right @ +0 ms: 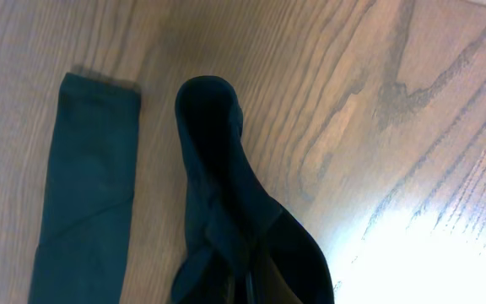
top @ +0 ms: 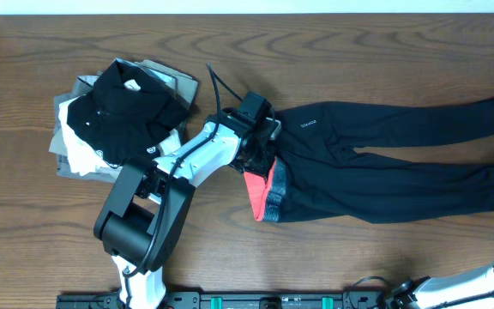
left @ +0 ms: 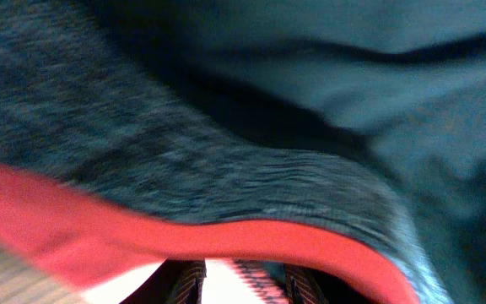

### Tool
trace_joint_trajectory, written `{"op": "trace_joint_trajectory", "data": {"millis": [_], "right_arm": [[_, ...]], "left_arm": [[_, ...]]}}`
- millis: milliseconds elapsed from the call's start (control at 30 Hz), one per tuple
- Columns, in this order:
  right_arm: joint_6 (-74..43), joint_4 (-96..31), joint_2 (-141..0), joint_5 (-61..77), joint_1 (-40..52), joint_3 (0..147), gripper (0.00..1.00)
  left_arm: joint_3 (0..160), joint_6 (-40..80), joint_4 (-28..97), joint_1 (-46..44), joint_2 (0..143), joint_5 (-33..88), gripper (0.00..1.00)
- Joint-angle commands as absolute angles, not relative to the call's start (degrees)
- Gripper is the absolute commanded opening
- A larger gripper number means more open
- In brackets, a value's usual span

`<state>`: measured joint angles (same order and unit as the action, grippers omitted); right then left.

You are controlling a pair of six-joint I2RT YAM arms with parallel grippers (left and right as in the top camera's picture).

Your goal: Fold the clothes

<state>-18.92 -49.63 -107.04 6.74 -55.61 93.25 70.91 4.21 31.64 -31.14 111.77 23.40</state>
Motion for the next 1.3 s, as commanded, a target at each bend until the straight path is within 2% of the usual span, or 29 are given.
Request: {"op": "trace_joint_trajectory", "data": {"millis": [0, 200, 367, 500, 633, 833, 933, 1133, 1267], "right_arm": [[-19.7, -49.69, -106.78, 7.57, -55.05, 93.65, 0.02], [-19.7, -49.47, -106.78, 7.57, -55.05, 93.65, 0.02], [-19.7, -49.41, -106.78, 7.55, -55.05, 93.65, 0.02], [-19.7, -49.25, -106.78, 7.55, -55.05, 93.65, 0.02], [-19.7, -49.32, -106.78, 7.57, -55.05, 93.65, 0.02], [-19.7, -49.32, -106.78, 7.57, -55.05, 93.65, 0.02], [-19.7, -49.5, -106.78, 7.57, -55.05, 93.65, 0.02], [-19.7, -49.58, -106.78, 7.6, -55.05, 93.65, 0.02], [-19.7, -49.67, -106.78, 7.6, -55.05, 93.65, 0.02]], "left_arm": [[70.98, 3.68, 32.51, -31.46, 112.49, 38.5, 0.33], [70.98, 3.62, 41.08, -32.95, 112.49, 46.04, 0.33], [70.98, 3.42, 49.08, -33.26, 112.49, 46.09, 0.33], [70.98, 3.11, 50.92, -33.69, 112.49, 45.82, 0.33], [71.0, 2.85, 50.26, -34.2, 112.4, 39.35, 0.27], [71.0, 4.12, 43.18, -34.17, 112.33, 29.21, 0.34], [71.24, 4.25, 36.71, -34.09, 112.29, 26.17, 0.32], [73.38, 5.37, 28.84, -33.28, 112.29, 10.17, 0.29], [73.38, 3.46, 23.2, -31.14, 112.29, 7.6, 0.3]]}}
